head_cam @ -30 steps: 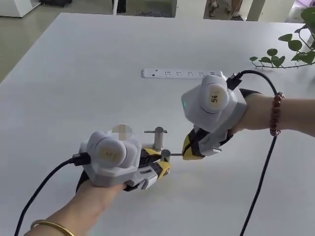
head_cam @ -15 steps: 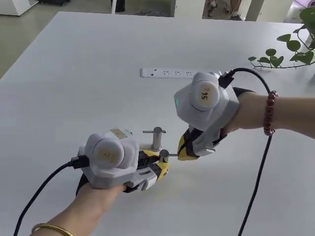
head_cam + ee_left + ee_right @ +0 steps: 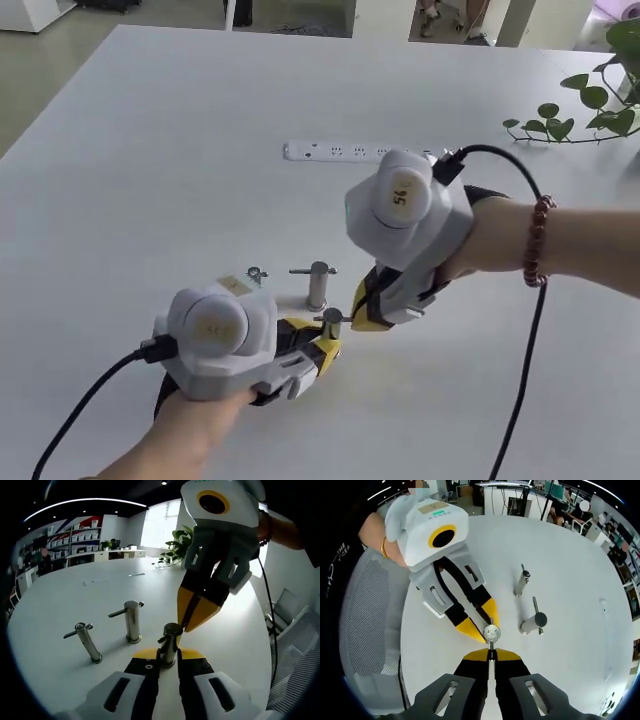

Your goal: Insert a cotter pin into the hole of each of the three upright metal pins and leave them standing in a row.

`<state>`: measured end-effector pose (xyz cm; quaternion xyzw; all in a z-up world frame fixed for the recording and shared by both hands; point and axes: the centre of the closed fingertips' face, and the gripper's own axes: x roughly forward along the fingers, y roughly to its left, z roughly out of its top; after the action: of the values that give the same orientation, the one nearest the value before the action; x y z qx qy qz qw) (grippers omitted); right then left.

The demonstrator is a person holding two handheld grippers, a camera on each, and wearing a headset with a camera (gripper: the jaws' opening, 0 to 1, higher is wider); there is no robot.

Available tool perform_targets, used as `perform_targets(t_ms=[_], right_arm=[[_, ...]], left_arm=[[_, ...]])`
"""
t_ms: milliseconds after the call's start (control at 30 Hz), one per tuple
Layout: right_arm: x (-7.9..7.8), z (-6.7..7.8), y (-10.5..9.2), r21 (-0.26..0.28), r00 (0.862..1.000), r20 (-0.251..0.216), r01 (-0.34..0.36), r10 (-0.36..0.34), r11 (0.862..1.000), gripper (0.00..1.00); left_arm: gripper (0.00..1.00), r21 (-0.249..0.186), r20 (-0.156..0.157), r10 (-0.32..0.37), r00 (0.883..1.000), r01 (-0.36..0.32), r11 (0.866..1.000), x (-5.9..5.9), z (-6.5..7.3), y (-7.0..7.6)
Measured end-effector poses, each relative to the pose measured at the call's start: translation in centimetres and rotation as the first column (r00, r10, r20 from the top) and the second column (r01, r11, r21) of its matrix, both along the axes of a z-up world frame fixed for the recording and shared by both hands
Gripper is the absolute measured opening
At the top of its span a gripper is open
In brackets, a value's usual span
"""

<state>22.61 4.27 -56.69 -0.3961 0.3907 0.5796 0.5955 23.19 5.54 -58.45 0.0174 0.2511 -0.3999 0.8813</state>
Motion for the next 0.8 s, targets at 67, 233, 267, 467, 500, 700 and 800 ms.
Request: perform_targets(t_ms=[67,233,267,467,500,700,800], right_arm=[[0.0,0.0,0.2,0.007,1.000,-0.001,0.005,-0.005,1.000,0.00],[0.1,0.2,0.9,0.044,1.000,-0.007,0.029,-0.028,0.999,0.00],[0.1,0.3,1.0,0.054,0.999,-0.012,0.034,-0.033,0.998,0.00],[0.2,1.1,0.7,0.055,0.999,0.007,0.037,-0.038,0.998,0.08],[0.2,1.2,0.5,0.057,0.999,0.005,0.040,-0.040,0.998,0.08],[-0.1,0.9,-0.4,0.034,0.999,0.013,0.032,-0.032,0.999,0.06],[0.0,0.7,-0.6,0.030,0.999,0.021,0.025,-0.026,0.999,0.05]], left_arm=[[0.12,-0.001,0.000,0.002,1.000,-0.002,1.000,0.0,0.0,0.0],[0.12,-0.006,-0.004,0.007,1.000,-0.007,1.000,0.0,0.0,-0.1],[0.12,-0.005,-0.004,0.006,1.000,-0.006,1.000,0.0,0.0,-0.1],[0.12,-0.006,-0.006,0.008,1.000,-0.008,1.000,0.0,0.0,-0.1],[0.12,-0.005,-0.006,0.008,1.000,-0.008,1.000,0.0,0.0,0.0],[0.12,-0.006,-0.005,0.010,1.000,-0.010,1.000,0.0,0.0,0.0],[0.12,-0.008,-0.006,0.012,1.000,-0.012,1.000,0.0,0.0,-0.1]])
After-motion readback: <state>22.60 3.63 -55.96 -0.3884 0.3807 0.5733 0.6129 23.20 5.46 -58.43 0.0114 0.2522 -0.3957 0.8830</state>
